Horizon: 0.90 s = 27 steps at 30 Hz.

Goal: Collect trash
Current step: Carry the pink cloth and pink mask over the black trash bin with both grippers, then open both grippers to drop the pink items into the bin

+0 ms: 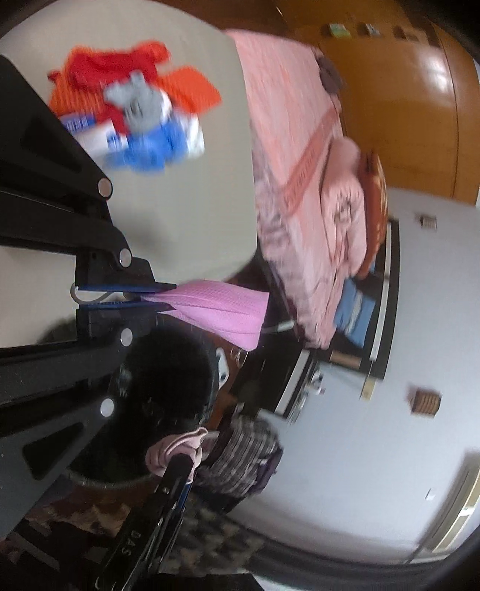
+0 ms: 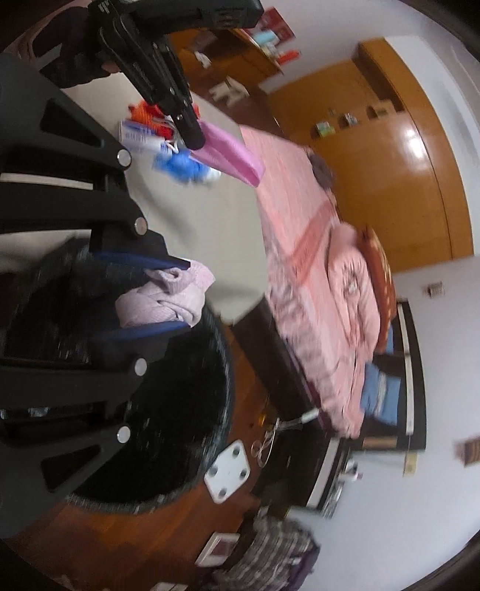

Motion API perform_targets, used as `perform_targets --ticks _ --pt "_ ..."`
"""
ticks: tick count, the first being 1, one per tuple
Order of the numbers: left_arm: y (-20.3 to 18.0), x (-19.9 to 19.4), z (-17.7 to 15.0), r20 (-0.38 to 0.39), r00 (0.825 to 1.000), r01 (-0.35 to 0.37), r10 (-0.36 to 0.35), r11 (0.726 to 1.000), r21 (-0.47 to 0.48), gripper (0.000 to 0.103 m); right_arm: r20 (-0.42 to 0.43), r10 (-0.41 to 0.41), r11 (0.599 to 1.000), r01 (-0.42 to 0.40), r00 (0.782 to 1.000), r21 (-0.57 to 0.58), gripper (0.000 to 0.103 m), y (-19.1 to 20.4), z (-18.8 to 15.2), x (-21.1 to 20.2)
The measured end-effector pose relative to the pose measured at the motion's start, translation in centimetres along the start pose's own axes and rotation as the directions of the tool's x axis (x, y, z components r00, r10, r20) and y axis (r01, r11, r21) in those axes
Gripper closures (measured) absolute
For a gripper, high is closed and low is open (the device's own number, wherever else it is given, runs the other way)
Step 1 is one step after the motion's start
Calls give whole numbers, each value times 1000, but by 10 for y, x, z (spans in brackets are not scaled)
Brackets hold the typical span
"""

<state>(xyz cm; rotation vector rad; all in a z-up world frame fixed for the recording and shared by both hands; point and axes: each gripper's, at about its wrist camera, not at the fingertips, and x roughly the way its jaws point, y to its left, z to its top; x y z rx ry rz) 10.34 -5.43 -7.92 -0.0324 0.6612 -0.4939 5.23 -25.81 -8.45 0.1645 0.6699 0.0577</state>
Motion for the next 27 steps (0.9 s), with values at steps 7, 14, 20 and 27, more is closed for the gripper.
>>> perform_targets --ticks 7,14,20,27 --pt "-58 29 -2 -36 992 124 -122 990 61 94 1 -115 991 114 993 63 72 -52 -17 -4" --pt "-70 39 -9 -49 990 136 -132 987 85 50 18 -201 975 199 979 98 32 -76 -23 -9" --pt "-31 11 -15 8 1000 22 -22 998 50 35 51 -178 981 173 983 87 10 -58 -22 -5" --pt "39 -30 -31 57 976 -209 210 978 -16 33 41 -59 998 58 997 29 9 0 -16 21"
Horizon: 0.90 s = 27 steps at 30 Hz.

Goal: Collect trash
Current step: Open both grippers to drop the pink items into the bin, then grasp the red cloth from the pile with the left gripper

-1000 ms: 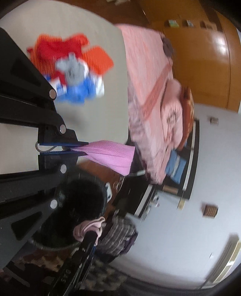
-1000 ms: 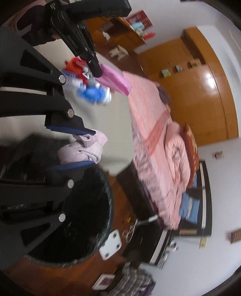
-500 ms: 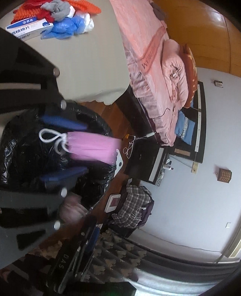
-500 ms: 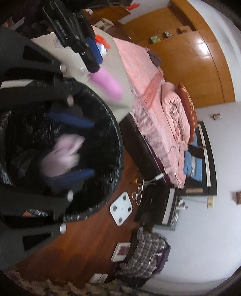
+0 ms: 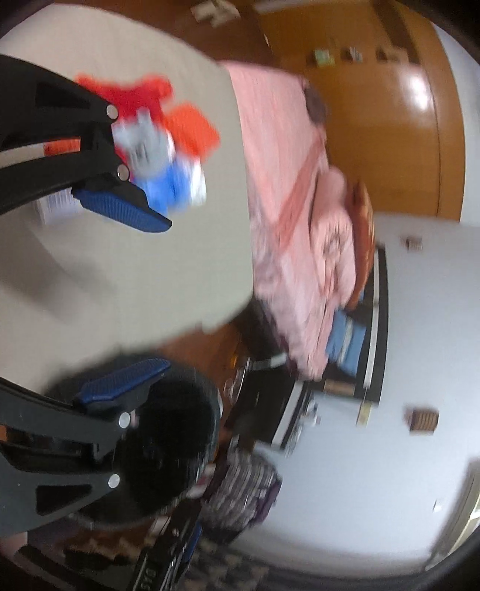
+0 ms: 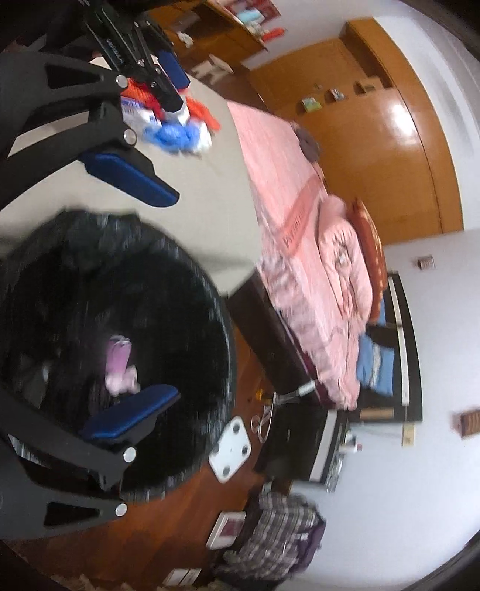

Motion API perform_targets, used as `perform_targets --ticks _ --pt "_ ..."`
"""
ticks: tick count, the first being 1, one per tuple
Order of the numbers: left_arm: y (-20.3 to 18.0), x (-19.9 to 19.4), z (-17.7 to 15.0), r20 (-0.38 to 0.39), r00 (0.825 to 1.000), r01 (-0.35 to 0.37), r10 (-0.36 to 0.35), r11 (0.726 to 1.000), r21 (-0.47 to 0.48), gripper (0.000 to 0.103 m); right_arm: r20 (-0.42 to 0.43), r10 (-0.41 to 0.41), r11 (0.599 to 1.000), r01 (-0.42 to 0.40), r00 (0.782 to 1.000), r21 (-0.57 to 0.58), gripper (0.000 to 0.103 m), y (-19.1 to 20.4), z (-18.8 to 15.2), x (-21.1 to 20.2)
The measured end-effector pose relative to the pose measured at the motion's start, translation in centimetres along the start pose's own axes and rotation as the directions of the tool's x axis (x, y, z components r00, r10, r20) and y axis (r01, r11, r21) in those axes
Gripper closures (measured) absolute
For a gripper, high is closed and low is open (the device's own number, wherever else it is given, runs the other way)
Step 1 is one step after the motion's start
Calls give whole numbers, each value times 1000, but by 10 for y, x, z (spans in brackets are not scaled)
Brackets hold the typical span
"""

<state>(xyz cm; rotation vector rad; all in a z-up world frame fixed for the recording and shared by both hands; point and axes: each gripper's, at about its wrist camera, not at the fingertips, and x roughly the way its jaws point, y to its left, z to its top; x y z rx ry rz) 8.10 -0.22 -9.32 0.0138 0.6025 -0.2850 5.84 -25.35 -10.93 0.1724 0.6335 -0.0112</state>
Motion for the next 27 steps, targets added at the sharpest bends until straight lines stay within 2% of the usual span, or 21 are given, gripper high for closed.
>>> perform_targets --ticks 5,12,17,24,27 --pt "57 -9 -14 0 986 -169 169 985 -33 33 -11 81 995 -82 997 -50 9 48 0 20" --pt "117 -12 -31 -26 961 -276 275 955 -110 36 -48 152 981 -157 987 -114 9 102 1 49" --pt "137 -6 -45 -53 953 -304 300 944 -127 39 -84 159 976 -169 984 -140 9 122 -4 67" --pt "147 21 -49 -96 958 -281 270 950 -135 50 -114 153 970 -171 982 -170 9 135 -11 83" --pt "149 30 -48 -111 966 -246 232 960 -137 70 -122 152 968 -172 981 -180 9 138 -12 87"
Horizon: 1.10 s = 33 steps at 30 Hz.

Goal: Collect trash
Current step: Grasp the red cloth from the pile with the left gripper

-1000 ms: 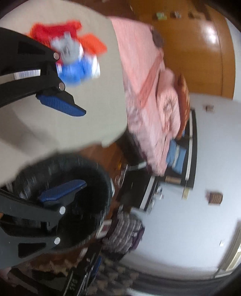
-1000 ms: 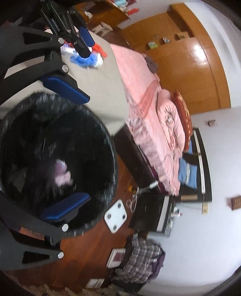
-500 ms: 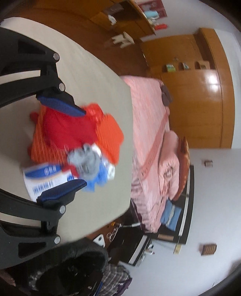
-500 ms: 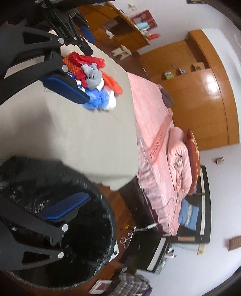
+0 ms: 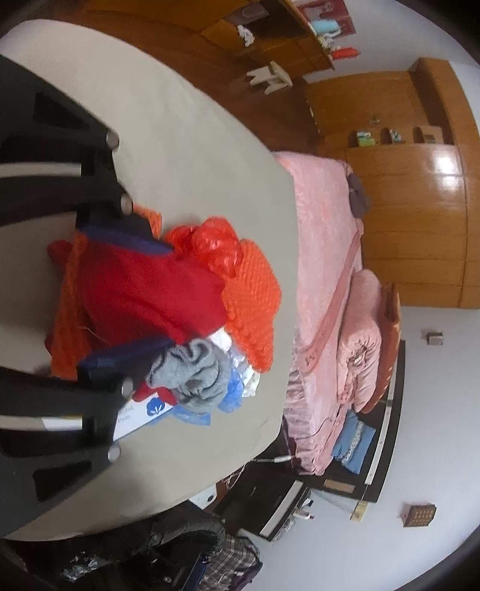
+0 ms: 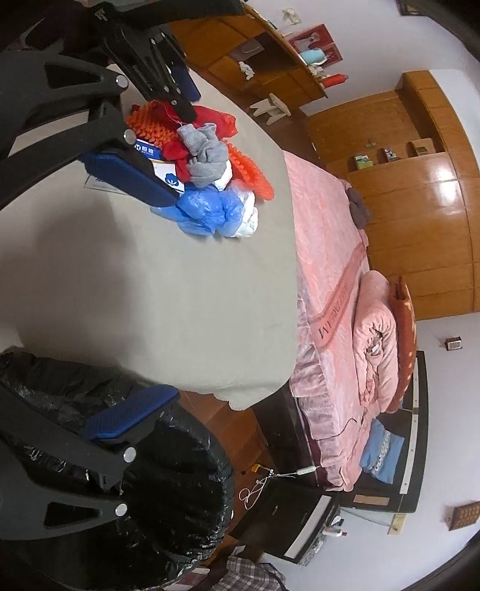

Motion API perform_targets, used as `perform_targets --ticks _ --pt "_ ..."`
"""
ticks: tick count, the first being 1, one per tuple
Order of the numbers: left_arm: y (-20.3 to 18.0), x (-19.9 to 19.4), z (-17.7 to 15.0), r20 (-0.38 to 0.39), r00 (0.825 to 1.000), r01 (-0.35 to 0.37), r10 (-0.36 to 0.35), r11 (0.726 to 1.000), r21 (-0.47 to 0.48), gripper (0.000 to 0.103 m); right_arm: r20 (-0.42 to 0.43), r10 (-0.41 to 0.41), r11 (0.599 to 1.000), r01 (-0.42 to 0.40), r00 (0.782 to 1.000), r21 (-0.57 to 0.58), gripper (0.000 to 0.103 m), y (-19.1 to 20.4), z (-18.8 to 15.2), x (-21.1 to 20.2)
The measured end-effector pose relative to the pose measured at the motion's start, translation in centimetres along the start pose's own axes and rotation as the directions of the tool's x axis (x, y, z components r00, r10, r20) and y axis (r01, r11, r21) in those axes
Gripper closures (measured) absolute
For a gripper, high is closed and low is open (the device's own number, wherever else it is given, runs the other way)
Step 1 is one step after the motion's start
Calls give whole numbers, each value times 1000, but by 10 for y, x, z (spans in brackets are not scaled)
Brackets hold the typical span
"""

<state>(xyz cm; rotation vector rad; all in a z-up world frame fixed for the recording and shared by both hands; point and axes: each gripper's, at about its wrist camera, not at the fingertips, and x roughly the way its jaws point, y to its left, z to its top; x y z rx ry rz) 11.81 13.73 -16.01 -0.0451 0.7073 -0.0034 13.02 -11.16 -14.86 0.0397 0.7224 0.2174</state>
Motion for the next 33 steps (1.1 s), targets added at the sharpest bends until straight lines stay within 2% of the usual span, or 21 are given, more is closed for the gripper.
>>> perform_targets --ticks 1,3,8,14,23,31,33 --pt "0 4 0 -11 1000 18 -18 1000 3 85 -1 0 1000 0 1000 -2 9 1 0 1" --pt "-1 8 0 -23 998 53 -53 999 -7 99 -3 5 1000 -5 1000 -6 9 4 2 4" --pt "1 -8 1 29 998 62 -62 998 -11 101 1 23 999 -23 1000 -23 9 14 7 8" --pt "22 -33 12 84 996 36 -32 998 -44 101 13 81 996 -81 997 -41 9 34 16 16" --pt "48 -36 12 80 996 -34 39 997 -63 101 -22 194 979 -194 981 -60 9 78 28 44" --pt "58 -27 7 62 997 -34 38 997 -71 101 -97 251 962 -260 963 -88 20 110 34 77" --pt "58 -24 7 59 998 -28 33 997 -73 101 -121 264 956 -276 957 -94 29 115 34 83"
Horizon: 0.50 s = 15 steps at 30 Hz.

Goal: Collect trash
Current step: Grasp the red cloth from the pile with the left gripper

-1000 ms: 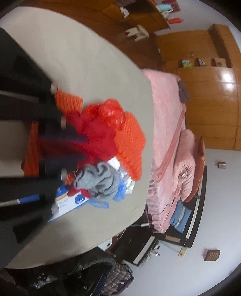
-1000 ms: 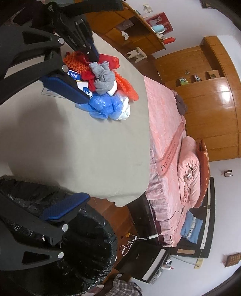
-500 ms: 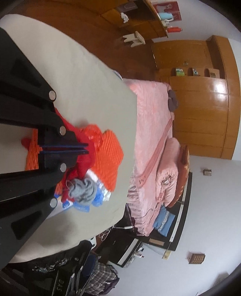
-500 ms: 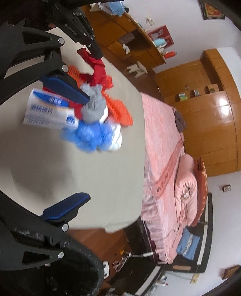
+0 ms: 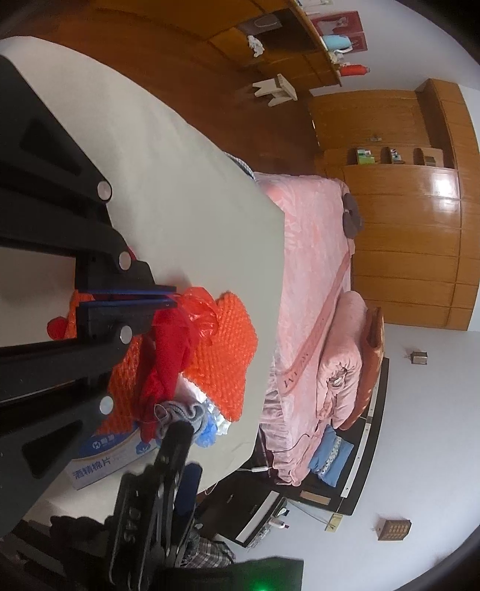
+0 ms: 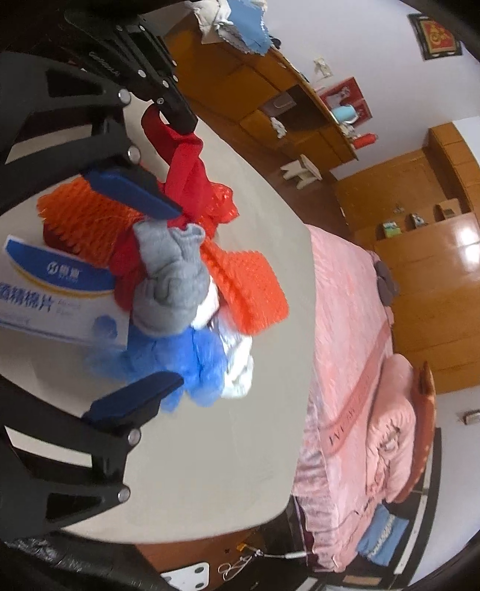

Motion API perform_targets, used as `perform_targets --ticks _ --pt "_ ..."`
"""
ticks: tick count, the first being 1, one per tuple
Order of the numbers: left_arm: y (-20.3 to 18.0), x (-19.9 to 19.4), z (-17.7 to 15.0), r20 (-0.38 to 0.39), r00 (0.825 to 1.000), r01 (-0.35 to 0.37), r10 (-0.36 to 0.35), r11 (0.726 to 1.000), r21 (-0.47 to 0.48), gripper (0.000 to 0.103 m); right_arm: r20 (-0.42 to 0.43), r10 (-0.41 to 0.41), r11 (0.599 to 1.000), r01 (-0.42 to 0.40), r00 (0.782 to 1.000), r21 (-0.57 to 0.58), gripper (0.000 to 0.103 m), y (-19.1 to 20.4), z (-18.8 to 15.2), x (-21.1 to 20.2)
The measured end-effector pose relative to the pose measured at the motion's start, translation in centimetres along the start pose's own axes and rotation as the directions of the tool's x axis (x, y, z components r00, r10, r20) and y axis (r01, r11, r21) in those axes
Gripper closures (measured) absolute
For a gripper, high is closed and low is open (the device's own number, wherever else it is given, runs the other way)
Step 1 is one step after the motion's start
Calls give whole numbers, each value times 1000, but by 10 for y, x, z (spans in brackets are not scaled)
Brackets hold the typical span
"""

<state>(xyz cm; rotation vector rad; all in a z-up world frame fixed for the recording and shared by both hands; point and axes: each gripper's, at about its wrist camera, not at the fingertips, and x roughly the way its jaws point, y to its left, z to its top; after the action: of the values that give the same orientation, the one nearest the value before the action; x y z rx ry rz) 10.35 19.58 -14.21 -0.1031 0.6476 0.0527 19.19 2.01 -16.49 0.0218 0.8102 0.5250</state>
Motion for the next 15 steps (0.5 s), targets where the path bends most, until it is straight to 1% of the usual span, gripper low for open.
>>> perform_targets --ticks 1,3,4,5,6,7,8,9,10,11,12,13,14,15 --pt "-1 0 0 0 1000 1 -1 1000 -1 101 -11 11 1000 -11 1000 -3 33 1 0 2" --pt "-1 4 0 -2 1000 7 -7 1000 -3 101 -37 38 999 -38 999 -9 50 4 -1 7" --pt "-1 4 -1 -3 1000 9 -9 1000 -5 101 -42 41 999 -42 998 -15 56 5 -1 7" --pt "-2 6 0 -5 1000 14 -14 1000 -6 101 -49 51 998 -52 998 -24 70 6 -1 7" --pt "-2 6 -1 -6 1000 17 -17 1000 -6 101 -50 61 998 -62 997 -26 76 6 -1 5" --pt "-2 5 -2 -6 1000 20 -20 1000 -6 101 -45 64 998 -65 997 -26 78 7 -1 2" --pt "-3 5 -2 -7 1000 24 -24 1000 -6 101 -38 65 997 -66 997 -29 84 7 -2 -1" --pt "-4 6 -2 -8 1000 29 -29 1000 -6 101 -27 65 997 -66 998 -38 94 7 -2 -7" --pt "-5 5 -3 -8 999 35 -35 999 -5 100 -22 64 997 -65 998 -44 99 8 -2 -11" --pt "-6 5 -2 -9 999 42 -42 999 -3 100 -15 67 997 -68 998 -44 101 7 -3 -17" --pt "-7 4 -3 -7 999 49 -49 999 -2 100 -7 73 997 -74 997 -40 101 5 -3 -22" --pt "-8 4 -3 -6 998 58 -58 998 -2 97 -5 73 997 -74 997 -38 101 4 -4 -25" --pt "-11 6 -3 -13 997 70 -70 998 1 90 -7 67 997 -67 998 -37 101 2 -6 -27" --pt "-12 7 -4 -16 997 70 -70 998 4 87 -10 61 998 -61 998 -35 100 1 -7 -29"
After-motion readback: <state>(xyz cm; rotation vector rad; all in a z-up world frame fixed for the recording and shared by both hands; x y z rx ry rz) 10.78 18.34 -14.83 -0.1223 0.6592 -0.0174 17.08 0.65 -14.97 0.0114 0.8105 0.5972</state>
